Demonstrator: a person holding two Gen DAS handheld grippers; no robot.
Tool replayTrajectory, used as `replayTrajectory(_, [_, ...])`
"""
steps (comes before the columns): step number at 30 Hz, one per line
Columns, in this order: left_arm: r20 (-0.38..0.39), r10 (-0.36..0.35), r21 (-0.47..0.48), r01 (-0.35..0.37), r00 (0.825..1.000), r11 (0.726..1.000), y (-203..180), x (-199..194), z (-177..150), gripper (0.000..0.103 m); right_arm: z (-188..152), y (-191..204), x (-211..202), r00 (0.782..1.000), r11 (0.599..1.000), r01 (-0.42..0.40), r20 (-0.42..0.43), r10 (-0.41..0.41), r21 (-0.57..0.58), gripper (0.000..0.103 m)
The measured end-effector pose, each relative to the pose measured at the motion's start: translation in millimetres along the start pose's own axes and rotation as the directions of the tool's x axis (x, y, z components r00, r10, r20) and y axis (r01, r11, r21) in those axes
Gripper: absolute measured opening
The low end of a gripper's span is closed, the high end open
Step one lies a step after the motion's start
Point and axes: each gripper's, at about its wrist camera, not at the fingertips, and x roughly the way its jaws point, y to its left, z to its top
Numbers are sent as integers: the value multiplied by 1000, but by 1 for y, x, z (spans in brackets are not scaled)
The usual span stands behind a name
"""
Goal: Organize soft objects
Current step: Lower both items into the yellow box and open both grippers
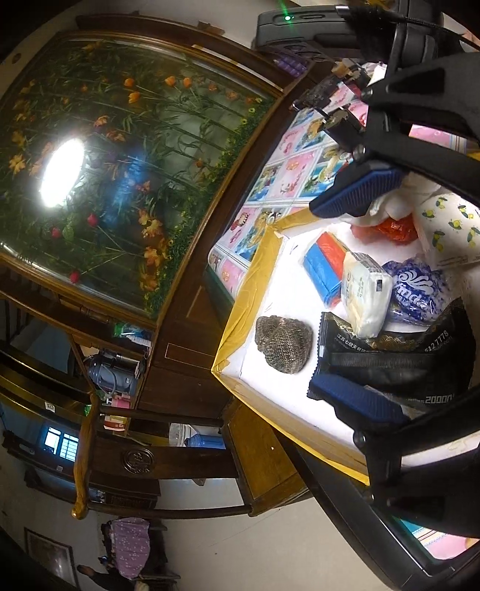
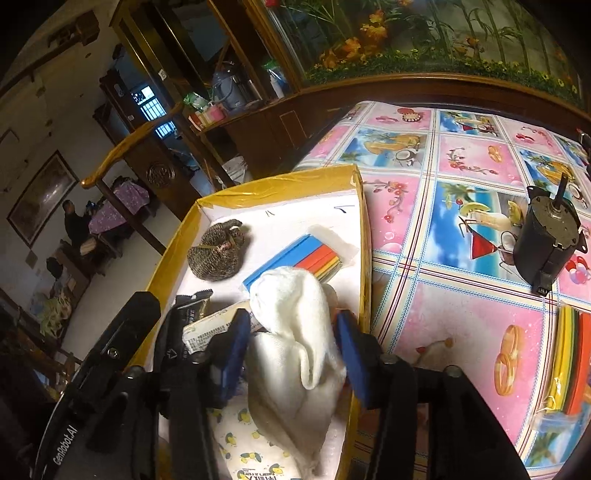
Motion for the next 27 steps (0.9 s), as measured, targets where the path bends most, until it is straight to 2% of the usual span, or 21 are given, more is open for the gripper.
replayTrajectory(2, [15, -10, -10, 10, 1000, 1000, 1, -3, 1, 88, 0, 0, -6, 1000, 1000, -13, 18, 13, 1, 64])
replayTrajectory(9, [120, -43, -62, 51, 992, 997, 9, -24, 4, 91, 2, -6, -33, 995, 998, -63, 83, 62, 11, 64])
replayTrajectory(17, [112, -30, -57, 37, 993, 998, 5, -23, 5, 92, -1, -35, -68, 989, 996, -74, 130, 68, 41, 64])
replayTrajectory(22, [115, -22, -42, 27, 993, 999, 2, -24, 4, 93, -15, -88, -102, 989, 998, -3, 148, -7, 69, 64])
replayTrajectory(27, [137, -15, 19, 12, 990, 1000, -14, -32, 2, 93, -31, -167, -136, 982, 979, 75, 158, -106, 190, 64])
